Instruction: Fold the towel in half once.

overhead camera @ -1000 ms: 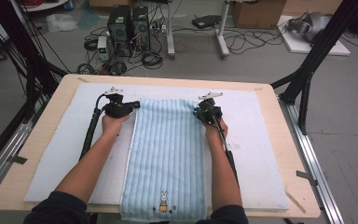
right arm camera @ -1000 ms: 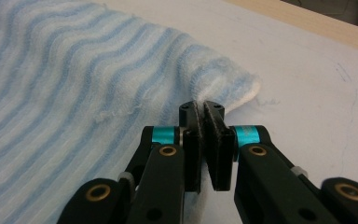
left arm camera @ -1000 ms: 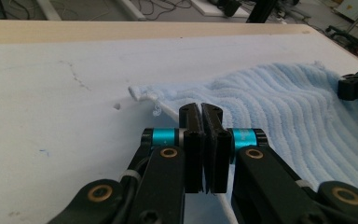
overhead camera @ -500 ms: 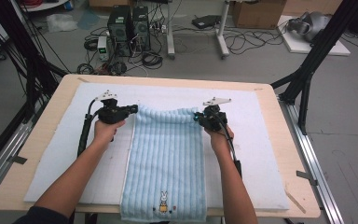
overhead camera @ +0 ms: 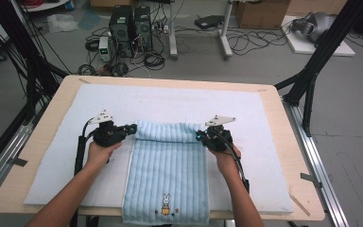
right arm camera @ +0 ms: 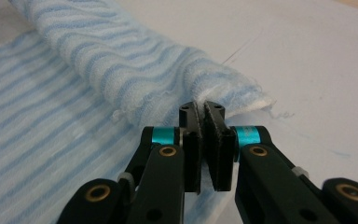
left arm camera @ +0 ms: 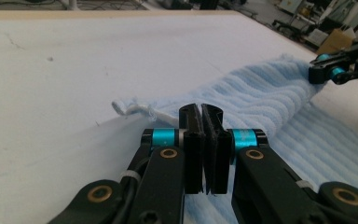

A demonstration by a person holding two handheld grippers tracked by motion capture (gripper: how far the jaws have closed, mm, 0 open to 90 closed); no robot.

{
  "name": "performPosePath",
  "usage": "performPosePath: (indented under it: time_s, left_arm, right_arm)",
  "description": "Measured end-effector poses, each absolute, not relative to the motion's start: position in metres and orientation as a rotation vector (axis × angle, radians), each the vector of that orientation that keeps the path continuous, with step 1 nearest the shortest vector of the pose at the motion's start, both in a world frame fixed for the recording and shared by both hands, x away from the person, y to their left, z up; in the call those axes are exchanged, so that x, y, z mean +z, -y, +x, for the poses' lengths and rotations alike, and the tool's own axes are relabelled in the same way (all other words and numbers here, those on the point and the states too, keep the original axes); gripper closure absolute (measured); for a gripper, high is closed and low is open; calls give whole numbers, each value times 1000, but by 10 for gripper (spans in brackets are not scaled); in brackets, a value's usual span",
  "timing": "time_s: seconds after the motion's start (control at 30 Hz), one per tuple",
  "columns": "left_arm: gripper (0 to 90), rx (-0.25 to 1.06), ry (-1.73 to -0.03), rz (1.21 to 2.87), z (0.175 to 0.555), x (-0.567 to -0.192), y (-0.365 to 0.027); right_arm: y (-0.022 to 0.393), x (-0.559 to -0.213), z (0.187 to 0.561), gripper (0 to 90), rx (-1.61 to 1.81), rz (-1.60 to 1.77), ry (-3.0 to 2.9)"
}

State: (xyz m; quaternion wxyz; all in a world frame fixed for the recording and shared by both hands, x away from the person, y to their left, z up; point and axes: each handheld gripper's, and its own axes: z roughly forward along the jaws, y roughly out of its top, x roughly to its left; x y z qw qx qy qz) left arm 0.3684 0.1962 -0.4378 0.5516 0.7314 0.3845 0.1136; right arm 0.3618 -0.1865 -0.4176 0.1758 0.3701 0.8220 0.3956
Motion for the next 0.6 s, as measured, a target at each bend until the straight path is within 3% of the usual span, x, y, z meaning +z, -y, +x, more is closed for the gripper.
performPosePath:
  time_s: [0.17, 0.2, 0.23, 0.27, 0.33, 0.4, 0.6]
  left_arm:
    - [867, 261, -908, 1748, 359, -445, -196]
    - [864, 268, -916, 1751, 358, -447, -196]
    - [849, 290, -929, 1748, 356, -448, -196]
    - [783, 319, -946, 1745, 356, -448, -197]
    - [600, 351, -983, 1712, 357, -447, -201]
    - [508, 373, -1011, 1668, 358, -445, -206]
    - [421, 347, -1077, 1612, 371, -443, -212]
  right_arm:
    - [193, -430, 350, 850, 1139, 1111, -2347]
    - [193, -432, 348, 816, 1135, 1121, -2362]
    - [194, -433, 346, 722, 1138, 1124, -2351]
    - [195, -434, 344, 632, 1161, 1150, -2328]
    - [201, -431, 339, 566, 1193, 1171, -2275]
    - [207, -424, 336, 496, 1195, 1174, -2200]
    - [222, -424, 337, 426, 1174, 1233, -2142]
